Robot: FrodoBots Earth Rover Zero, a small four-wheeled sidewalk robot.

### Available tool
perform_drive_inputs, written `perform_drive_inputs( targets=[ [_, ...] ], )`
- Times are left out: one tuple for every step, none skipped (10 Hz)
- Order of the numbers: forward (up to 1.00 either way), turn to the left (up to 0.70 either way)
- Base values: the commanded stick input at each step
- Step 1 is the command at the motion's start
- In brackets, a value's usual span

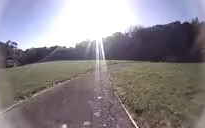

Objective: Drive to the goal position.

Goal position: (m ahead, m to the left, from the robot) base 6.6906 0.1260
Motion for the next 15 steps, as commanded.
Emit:
perform_drive_inputs(
  targets=[
    [0.7,0.02],
    [0.7,0.02],
    [0.7,0.02],
    [0.7,0.02],
    [0.7,0.02],
    [0.7,0.02],
    [0.7,0.02],
    [0.7,0.02],
    [0.7,0.02],
    [0.7,0.02],
    [0.7,0.02],
    [0.7,0.02],
    [0.7,0.01],
    [0.7,0.0],
    [0.7,0.0]
  ],
)
